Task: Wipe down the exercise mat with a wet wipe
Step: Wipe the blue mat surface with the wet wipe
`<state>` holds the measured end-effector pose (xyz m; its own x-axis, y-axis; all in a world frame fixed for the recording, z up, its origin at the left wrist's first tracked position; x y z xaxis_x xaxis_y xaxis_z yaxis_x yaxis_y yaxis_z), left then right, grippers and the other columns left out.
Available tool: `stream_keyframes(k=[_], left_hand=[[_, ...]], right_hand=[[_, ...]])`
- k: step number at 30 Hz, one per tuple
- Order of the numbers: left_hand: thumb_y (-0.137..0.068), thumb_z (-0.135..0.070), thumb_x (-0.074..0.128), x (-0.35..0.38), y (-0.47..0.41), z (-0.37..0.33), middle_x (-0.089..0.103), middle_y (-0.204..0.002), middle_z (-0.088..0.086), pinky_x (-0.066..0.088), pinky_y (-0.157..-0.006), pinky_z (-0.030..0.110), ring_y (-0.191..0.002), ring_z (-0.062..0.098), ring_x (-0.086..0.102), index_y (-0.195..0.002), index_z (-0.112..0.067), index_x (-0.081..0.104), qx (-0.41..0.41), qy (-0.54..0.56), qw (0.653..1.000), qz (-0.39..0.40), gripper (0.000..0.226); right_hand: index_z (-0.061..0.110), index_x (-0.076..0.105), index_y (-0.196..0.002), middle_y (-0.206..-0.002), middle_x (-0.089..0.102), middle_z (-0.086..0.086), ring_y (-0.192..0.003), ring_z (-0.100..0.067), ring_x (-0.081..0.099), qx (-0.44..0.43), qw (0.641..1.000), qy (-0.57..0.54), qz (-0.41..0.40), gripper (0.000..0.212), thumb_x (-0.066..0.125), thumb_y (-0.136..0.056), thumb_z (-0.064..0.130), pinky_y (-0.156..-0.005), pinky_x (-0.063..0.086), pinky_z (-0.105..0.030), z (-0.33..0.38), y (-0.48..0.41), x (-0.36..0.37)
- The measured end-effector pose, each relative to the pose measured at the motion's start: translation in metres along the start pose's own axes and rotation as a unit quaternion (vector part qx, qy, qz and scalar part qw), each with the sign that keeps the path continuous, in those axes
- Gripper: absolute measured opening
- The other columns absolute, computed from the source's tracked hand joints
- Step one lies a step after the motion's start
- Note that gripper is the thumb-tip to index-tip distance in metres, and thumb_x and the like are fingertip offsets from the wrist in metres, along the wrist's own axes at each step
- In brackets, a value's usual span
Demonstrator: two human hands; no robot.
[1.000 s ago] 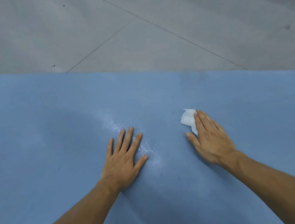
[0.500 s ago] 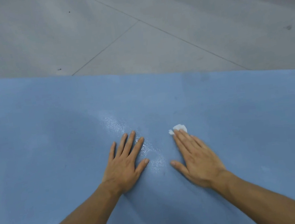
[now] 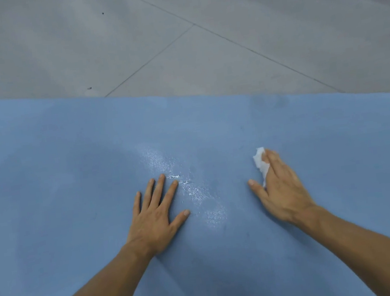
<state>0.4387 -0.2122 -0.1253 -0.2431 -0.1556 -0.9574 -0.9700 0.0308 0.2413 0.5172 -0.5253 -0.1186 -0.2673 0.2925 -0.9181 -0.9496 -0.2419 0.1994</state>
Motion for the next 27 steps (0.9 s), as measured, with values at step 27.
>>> stream_keyframes(k=[27], left_hand=[[-0.091,-0.081,0.007,-0.005,0.008,0.044,-0.033,-0.162,-0.023,-0.012,-0.126,0.046,-0.150,0.004,-0.032,-0.156,-0.051,-0.017,-0.041,0.017,0.999,0.010,0.076]], right_hand=[[0.006,0.016,-0.162,-0.172,0.010,-0.005,-0.159,-0.018,0.005,-0.051,0.998,0.028,-0.019,0.082,0.023,-0.102,0.062,-0.126,0.001,-0.030,0.051,-0.050,0.009]])
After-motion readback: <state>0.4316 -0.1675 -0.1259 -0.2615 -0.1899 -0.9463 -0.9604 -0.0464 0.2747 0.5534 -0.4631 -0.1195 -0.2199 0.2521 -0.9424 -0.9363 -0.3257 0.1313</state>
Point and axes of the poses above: each hand's wrist, its own y-axis away from the middle knuckle, its own x-axis out of the palm, z = x × y, the point moved 7 cm from there along -y, towards the middle knuckle
